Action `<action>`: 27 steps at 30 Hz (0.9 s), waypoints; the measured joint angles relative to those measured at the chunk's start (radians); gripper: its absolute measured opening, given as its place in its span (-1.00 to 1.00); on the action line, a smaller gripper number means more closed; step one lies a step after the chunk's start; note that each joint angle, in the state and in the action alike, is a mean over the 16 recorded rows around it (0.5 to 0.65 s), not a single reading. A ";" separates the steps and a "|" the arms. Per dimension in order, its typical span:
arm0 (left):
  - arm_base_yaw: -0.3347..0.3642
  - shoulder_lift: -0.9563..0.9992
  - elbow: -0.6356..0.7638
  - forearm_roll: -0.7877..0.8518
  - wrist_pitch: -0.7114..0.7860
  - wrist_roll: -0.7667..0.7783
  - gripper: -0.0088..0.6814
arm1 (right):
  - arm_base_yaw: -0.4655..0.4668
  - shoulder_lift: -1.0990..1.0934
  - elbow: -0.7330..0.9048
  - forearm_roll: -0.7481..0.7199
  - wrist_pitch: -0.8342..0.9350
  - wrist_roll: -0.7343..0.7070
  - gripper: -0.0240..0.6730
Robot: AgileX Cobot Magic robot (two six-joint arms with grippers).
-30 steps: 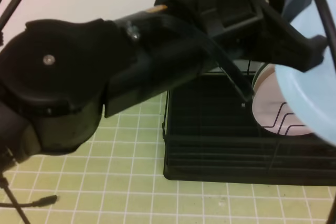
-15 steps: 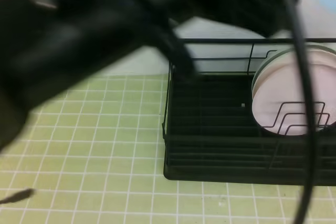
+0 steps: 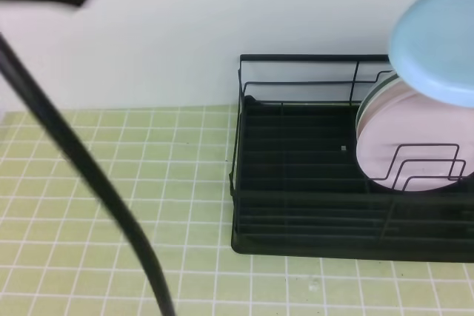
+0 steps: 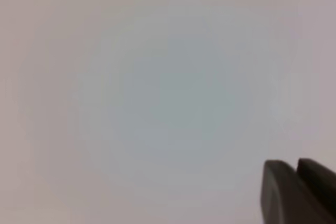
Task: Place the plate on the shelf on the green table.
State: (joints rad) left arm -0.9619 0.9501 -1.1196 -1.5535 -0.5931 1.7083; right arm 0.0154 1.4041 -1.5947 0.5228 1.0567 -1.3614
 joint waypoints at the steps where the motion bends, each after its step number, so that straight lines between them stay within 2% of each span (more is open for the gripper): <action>1: 0.000 -0.010 0.018 -0.036 -0.047 0.039 -0.94 | 0.006 0.024 -0.026 -0.030 0.029 0.010 -0.58; 5: 0.000 -0.034 0.085 -0.176 -0.194 0.179 -0.97 | 0.040 0.101 -0.097 -0.123 0.102 0.028 -0.58; 9: 0.000 -0.039 0.143 -0.260 -0.272 0.265 -0.97 | 0.079 0.155 -0.121 -0.177 0.124 0.026 -0.58; 17: 0.000 -0.038 0.240 -0.279 -0.224 0.268 -0.97 | 0.141 0.227 -0.123 -0.270 0.110 0.021 -0.58; 27: 0.000 -0.038 0.302 -0.266 -0.185 0.217 -0.97 | 0.146 0.288 -0.121 -0.327 0.077 0.019 -0.58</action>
State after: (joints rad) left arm -0.9619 0.9124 -0.8179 -1.8192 -0.7786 1.9254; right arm 0.1616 1.6917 -1.7159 0.1961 1.1335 -1.3428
